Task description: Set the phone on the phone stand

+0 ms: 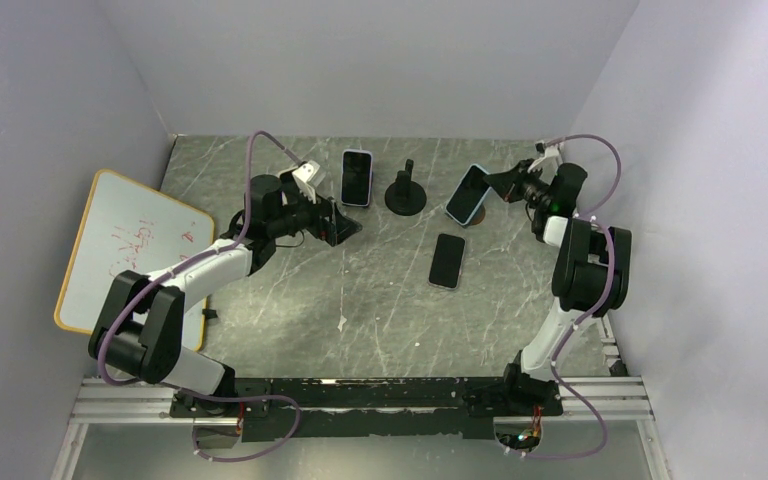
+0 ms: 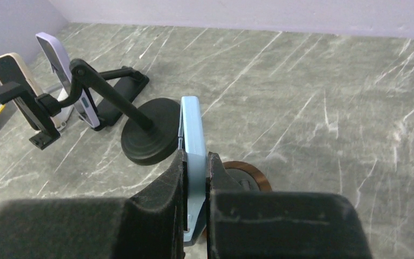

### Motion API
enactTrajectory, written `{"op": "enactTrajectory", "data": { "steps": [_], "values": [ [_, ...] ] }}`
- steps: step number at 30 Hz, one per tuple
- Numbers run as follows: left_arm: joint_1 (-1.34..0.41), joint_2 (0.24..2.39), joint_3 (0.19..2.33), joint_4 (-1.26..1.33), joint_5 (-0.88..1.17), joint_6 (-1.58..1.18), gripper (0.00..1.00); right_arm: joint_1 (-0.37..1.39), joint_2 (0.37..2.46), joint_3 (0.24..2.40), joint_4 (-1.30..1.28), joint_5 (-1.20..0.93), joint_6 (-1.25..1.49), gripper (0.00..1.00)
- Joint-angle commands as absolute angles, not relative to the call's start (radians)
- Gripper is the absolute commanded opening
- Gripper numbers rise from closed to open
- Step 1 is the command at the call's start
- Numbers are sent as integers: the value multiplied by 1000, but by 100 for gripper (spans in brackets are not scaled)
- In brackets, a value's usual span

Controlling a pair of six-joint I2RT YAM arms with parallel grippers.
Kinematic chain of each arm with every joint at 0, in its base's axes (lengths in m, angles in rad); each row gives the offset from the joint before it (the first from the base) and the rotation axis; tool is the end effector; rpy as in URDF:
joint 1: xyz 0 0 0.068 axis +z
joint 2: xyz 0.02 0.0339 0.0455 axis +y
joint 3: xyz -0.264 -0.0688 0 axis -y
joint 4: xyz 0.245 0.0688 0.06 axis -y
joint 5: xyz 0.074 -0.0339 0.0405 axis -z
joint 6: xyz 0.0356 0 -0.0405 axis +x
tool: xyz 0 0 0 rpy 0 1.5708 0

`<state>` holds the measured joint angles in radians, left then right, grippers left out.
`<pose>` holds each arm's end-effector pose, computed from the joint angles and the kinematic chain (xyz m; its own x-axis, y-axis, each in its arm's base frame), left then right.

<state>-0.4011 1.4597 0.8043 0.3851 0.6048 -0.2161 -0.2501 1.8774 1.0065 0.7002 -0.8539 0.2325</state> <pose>0.2877 -0.1440 0.2465 -0.4171 -0.0147 -0.9087 0.7537 0.5531 -0.3549 0.3936 -0.0728 0.1999 -0.2885 0.2300 -0.9294 -0.5042 0.7887 0.3517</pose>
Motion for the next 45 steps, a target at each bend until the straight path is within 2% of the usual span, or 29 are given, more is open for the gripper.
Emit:
{"op": "enactTrajectory", "data": {
  "steps": [1, 45],
  "values": [
    [-405, 1446, 828, 362, 618, -192, 97, -263, 1886, 973, 771, -846, 212, 0],
    [-405, 1456, 810, 374, 630, -201, 97, -279, 1849, 967, 744, -846, 222, 0]
  ]
}}
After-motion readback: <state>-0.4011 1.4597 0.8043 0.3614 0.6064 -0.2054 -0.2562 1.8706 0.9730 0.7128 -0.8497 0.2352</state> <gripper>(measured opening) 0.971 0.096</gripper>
